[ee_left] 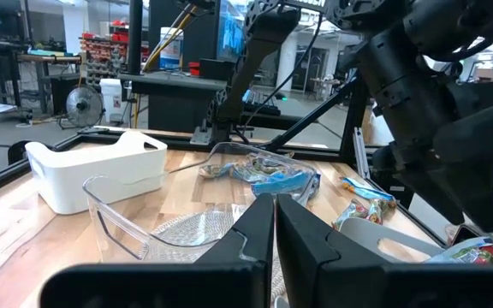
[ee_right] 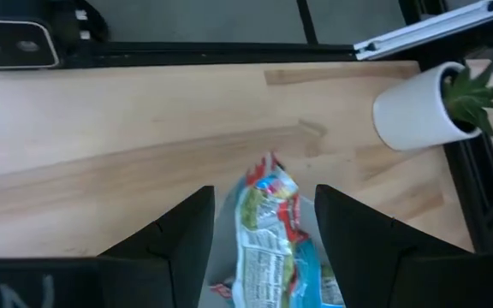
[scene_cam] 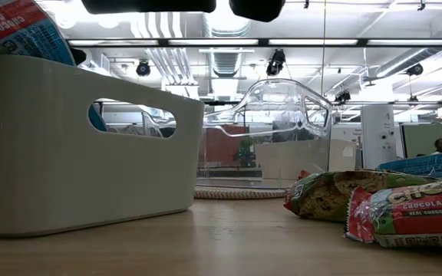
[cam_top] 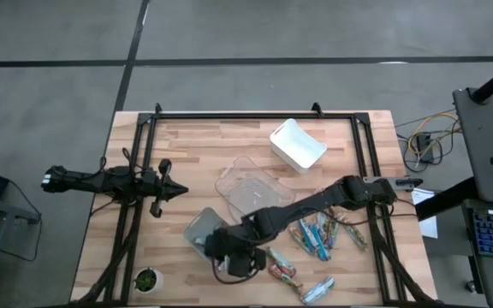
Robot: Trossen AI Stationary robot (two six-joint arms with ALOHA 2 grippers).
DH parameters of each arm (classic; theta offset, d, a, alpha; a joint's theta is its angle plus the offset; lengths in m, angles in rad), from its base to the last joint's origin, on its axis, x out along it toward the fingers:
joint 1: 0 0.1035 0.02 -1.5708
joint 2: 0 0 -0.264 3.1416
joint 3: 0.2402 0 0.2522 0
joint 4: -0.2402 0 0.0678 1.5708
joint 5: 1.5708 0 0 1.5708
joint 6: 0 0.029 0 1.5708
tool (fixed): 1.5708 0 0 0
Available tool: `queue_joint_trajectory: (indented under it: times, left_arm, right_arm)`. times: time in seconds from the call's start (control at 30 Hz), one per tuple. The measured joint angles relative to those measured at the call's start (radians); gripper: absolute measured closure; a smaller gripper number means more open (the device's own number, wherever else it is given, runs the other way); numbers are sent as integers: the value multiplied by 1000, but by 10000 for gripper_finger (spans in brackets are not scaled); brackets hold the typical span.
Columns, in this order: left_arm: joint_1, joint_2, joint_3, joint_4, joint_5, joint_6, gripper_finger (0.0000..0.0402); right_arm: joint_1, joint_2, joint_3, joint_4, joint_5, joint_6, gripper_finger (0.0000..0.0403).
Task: Pick and place Granola Bars by type
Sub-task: Put the red granola bar into the gray bin
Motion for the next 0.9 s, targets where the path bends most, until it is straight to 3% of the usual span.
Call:
queue_joint_trajectory:
  times: [0.9]
  left_arm:
    - [0,2,0,0,0,0,401]
  right_arm:
    - [11,37,-5,84,0,27,209]
